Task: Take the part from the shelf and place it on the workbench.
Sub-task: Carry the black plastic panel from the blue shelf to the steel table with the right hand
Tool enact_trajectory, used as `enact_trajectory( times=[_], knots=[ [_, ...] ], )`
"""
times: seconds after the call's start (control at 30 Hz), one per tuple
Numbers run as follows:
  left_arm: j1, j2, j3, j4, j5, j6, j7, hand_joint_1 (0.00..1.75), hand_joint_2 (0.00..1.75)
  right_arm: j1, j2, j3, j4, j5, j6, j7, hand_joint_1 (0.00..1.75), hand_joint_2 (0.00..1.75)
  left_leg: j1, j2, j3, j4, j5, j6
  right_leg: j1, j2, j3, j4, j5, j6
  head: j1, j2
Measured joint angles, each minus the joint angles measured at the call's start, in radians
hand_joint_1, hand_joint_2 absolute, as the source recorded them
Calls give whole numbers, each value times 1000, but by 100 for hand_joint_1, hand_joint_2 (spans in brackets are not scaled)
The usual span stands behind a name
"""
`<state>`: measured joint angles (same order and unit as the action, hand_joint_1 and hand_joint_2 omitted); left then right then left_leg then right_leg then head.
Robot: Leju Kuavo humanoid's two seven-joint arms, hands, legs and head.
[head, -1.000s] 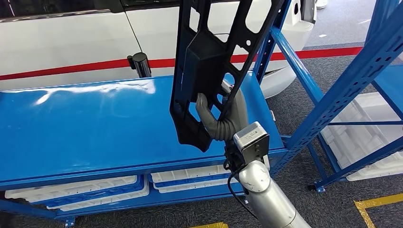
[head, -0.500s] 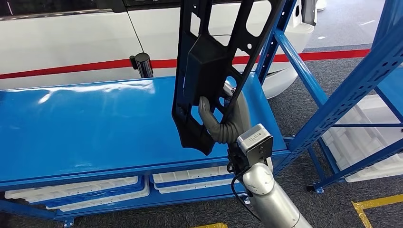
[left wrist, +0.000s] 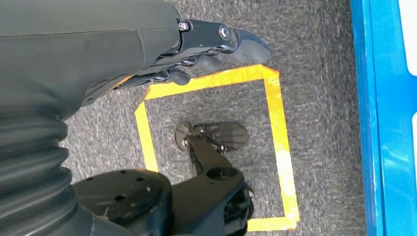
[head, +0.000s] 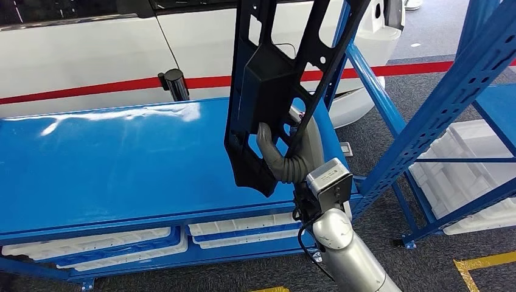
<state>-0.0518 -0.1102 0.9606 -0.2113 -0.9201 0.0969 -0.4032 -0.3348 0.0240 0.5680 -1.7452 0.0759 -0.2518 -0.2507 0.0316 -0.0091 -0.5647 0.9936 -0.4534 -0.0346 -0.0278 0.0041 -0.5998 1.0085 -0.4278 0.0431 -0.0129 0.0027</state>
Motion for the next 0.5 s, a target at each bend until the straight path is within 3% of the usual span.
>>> enact_trajectory(
  times=[0.17,0.23,0.27,0.3,0.33,0.37,0.4,0.47,0.5],
  knots=[
    [0,0,0,0,0,0,0,0,175,0,0,0,-1,0,0,0,175,175,2,2,-1,4,-7,-3,-6,0,2,-3,1,-6,0,0],
    [0,-1,0,0,-4,1,2,0,175,1,1,0,-2,-3,2,2,175,175,2,4,-61,139,-81,-3,-2,-1,4,-3,0,-18,-2,0],
    [0,1,2,0,-6,0,1,0,175,2,2,0,-3,-5,3,5,175,175,1,5,-81,186,-95,0,3,-1,5,-2,-1,-23,-2,0],
    [-2,2,6,0,-6,0,2,0,175,3,2,-1,-3,-8,2,10,175,175,-2,5,-83,191,-96,6,10,0,6,0,-2,-25,-2,0],
    [-3,3,13,-1,-2,1,5,0,175,7,2,-2,-3,-14,0,16,175,175,-5,5,-61,137,-60,17,13,1,2,3,-2,-19,-2,0],
    [-4,4,21,-1,4,2,6,0,175,13,1,-5,-3,-22,-6,23,175,175,-8,4,-33,66,-17,32,15,2,-16,38,-24,-15,0,0],
    [-5,4,29,-1,11,5,10,0,175,20,0,-10,-2,-29,-19,30,175,175,-11,4,-21,24,3,44,16,2,-43,94,-55,-11,1,0],
    [-5,2,40,-1,21,8,13,0,175,37,2,-21,-2,-30,-59,40,175,175,-15,5,-38,22,18,59,14,1,-105,245,-130,-11,3,0],
    [-5,0,44,-1,25,9,14,0,175,44,4,-25,-1,-26,-81,43,175,175,-16,5,-45,22,23,60,14,1,-115,283,-144,-7,3,0]
  ],
)
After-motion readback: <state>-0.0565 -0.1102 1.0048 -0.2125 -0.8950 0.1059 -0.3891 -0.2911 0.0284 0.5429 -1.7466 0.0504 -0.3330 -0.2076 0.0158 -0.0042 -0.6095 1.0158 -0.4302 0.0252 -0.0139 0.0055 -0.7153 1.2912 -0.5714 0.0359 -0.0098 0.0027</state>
